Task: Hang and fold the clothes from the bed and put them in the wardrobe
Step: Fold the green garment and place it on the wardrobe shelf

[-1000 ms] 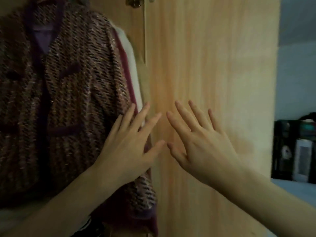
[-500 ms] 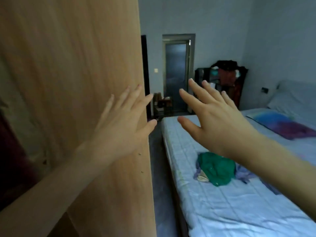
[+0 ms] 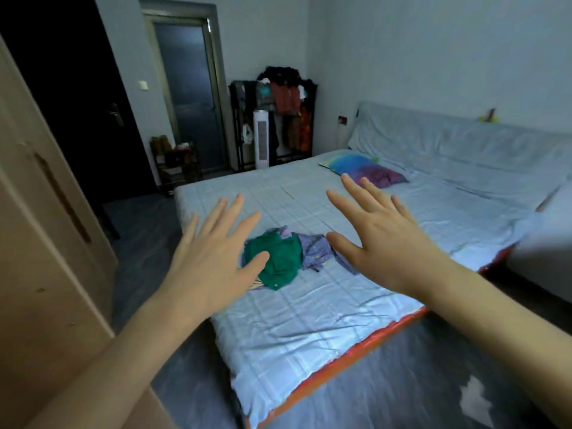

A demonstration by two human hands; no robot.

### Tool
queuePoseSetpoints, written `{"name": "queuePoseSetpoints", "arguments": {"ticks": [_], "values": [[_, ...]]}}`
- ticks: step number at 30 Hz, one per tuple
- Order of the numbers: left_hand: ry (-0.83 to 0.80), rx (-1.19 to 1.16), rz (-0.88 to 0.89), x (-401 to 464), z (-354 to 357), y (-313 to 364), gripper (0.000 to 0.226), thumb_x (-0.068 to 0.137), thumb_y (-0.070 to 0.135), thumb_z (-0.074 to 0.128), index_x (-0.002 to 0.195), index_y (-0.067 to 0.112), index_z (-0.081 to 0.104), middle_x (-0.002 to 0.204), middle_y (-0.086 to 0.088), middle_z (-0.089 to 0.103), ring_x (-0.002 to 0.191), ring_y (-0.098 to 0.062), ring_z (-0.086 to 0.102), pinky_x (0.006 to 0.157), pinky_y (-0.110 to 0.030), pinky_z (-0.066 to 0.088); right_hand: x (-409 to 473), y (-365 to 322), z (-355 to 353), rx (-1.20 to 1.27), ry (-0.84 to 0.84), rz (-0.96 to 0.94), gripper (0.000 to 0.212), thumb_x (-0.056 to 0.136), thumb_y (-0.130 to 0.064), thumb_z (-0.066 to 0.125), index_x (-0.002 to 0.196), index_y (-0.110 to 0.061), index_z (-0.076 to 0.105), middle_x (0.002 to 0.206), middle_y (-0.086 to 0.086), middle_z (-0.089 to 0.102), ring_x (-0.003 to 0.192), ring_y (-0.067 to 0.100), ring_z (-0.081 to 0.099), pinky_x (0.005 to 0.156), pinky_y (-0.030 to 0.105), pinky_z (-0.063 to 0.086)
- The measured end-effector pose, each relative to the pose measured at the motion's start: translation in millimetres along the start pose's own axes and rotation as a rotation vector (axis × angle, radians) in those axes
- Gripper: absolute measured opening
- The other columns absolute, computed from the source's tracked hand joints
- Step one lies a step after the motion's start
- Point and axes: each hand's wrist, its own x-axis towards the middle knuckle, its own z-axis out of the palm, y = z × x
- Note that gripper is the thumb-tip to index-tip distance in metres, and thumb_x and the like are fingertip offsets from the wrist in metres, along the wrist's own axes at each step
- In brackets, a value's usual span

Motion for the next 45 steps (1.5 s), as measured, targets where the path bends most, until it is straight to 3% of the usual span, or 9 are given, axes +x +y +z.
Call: {"name": "queuePoseSetpoints", "arguments": {"ticks": [12, 20, 24, 28, 34, 38, 45], "values": [[-0.152, -0.079, 0.075, 73.4, 90.5, 17.7, 0.083, 0.075, 0.069, 0.009, 0.151, 0.037, 0.022, 0.162, 0.009, -0.001, 0.149, -0.015, 0.003, 0.120, -0.045, 0.006, 26.0, 78.5, 39.6, -0.035, -0.105, 0.155, 0.065, 0.095, -0.054, 0.039, 0.153, -0.035, 0.016, 0.163, -0.009, -0.002, 0.149, 0.018, 0.000, 0.119, 0.050, 0.010], [-0.230, -0.074, -0.017, 164.3, 138.6, -34.0, 0.092, 0.067, 0.072, 0.000, 0.150, 0.037, 0.020, 0.162, 0.008, -0.005, 0.149, -0.016, 0.004, 0.121, -0.043, 0.008, 126.0, 112.0, 72.3, -0.055, -0.128, 0.071, 0.063, 0.097, -0.053, 0.039, 0.152, -0.033, 0.016, 0.163, -0.008, 0.000, 0.149, 0.017, 0.001, 0.119, 0.050, 0.011], [-0.248, -0.111, -0.049, 211.0, 161.5, -48.9, 0.078, 0.079, 0.067, 0.016, 0.150, 0.036, 0.022, 0.162, 0.006, -0.003, 0.149, -0.016, 0.003, 0.121, -0.043, 0.008, 185.5, 125.4, 94.6, -0.063, -0.143, 0.010, 0.063, 0.097, -0.051, 0.042, 0.152, -0.032, 0.017, 0.163, -0.007, 0.002, 0.149, 0.018, 0.003, 0.119, 0.050, 0.011], [-0.291, -0.092, -0.052, 249.1, 192.7, -56.4, 0.085, 0.074, 0.071, 0.010, 0.151, 0.035, 0.021, 0.163, 0.005, -0.002, 0.149, -0.018, 0.004, 0.120, -0.044, 0.011, 224.8, 142.6, 121.0, -0.046, -0.174, -0.007, 0.063, 0.096, -0.049, 0.044, 0.152, -0.031, 0.019, 0.163, -0.006, 0.003, 0.149, 0.019, 0.005, 0.120, 0.049, 0.011], [-0.356, -0.121, -0.039, 290.8, 225.8, -52.2, 0.077, 0.078, 0.064, 0.020, 0.150, 0.036, 0.023, 0.163, 0.006, 0.000, 0.149, -0.017, 0.004, 0.120, -0.043, 0.010, 270.6, 182.0, 151.5, -0.030, -0.247, -0.016, 0.064, 0.096, -0.050, 0.044, 0.152, -0.032, 0.017, 0.163, -0.007, -0.001, 0.149, 0.018, 0.004, 0.120, 0.047, 0.011], [-0.371, -0.116, -0.070, 313.9, 257.3, -43.6, 0.090, 0.068, 0.069, 0.005, 0.149, 0.035, 0.027, 0.163, 0.006, 0.003, 0.148, -0.018, 0.010, 0.119, -0.042, 0.013, 305.5, 210.1, 176.7, 0.017, -0.265, -0.051, 0.065, 0.096, -0.048, 0.046, 0.152, -0.031, 0.020, 0.163, -0.006, 0.003, 0.149, 0.019, 0.007, 0.119, 0.048, 0.013], [-0.460, -0.116, -0.245, 355.3, 321.8, -20.6, 0.094, 0.065, 0.069, 0.002, 0.150, 0.035, 0.025, 0.163, 0.004, 0.002, 0.148, -0.018, 0.010, 0.118, -0.038, 0.009, 378.6, 276.8, 237.3, 0.091, -0.331, -0.183, 0.063, 0.094, -0.052, 0.043, 0.150, -0.031, 0.025, 0.162, -0.002, 0.011, 0.147, 0.021, 0.014, 0.117, 0.047, 0.019]]}}
